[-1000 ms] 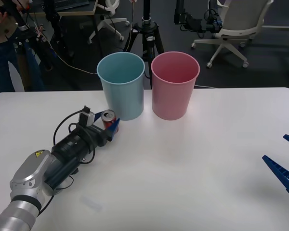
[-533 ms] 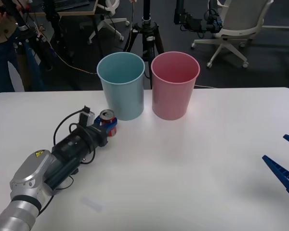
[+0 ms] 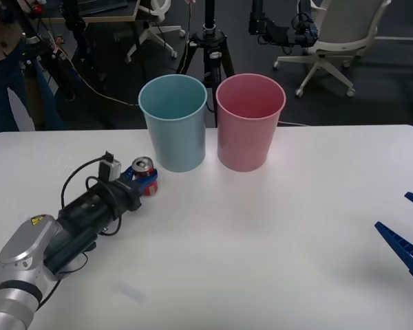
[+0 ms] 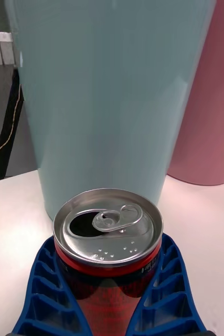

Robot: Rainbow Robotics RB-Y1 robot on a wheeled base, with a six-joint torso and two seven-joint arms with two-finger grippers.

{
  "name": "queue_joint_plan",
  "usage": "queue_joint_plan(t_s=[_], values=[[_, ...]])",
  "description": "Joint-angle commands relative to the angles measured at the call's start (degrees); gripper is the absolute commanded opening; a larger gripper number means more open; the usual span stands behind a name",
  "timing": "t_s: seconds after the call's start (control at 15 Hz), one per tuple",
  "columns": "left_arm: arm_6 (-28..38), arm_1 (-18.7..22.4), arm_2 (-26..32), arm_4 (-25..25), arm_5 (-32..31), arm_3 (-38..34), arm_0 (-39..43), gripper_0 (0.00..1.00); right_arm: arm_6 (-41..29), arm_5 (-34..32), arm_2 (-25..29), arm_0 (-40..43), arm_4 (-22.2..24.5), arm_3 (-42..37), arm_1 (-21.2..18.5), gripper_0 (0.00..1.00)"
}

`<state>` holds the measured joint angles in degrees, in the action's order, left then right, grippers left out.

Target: Grasp the object on the table and drop it into the matching bin: aluminum can to the light blue bin, PET bottle to the pink bin.

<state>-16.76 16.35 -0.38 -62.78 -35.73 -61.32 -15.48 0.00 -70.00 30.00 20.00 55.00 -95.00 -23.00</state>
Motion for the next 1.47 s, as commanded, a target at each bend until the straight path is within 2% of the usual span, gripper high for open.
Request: queue_joint_plan(t_s=[0.07,0.27,0.4,0.73,1.0,1.27,1.47], values=[[1.1,2.4,0.7,-0.2,-2.2,-3.0,2.1,0.0,0.0,0.0,0.0,0.0,0.0,0.0,0.0,1.0],[7.9,6.5,-0.1,0.4,-2.2,-12.8,8.5,0.0,0.0,0.0,0.0,0.0,0.0,0.0,0.0,1.0],[9.7,9.1,-0.1,2.1,-2.3,-17.5,12.0,0.0,0.0,0.0,0.0,0.0,0.0,0.0,0.0,1.0],[23.3,15.2,1.8,2.5,-1.8,-31.4,20.5,0.0,0.0,0.0,0.0,0.0,0.0,0.0,0.0,1.0],[25.4,21.1,2.2,4.7,-0.9,-39.0,24.9,0.0,0.0,0.0,0.0,0.0,0.0,0.0,0.0,1.0],[27.0,26.8,2.0,6.5,1.1,-45.1,24.2,0.01,0.0,0.0,0.0,0.0,0.0,0.0,0.0,1.0],[28.8,31.0,-0.9,10.3,1.5,-46.7,20.4,0.03,0.0,0.0,0.0,0.0,0.0,0.0,0.0,1.0]])
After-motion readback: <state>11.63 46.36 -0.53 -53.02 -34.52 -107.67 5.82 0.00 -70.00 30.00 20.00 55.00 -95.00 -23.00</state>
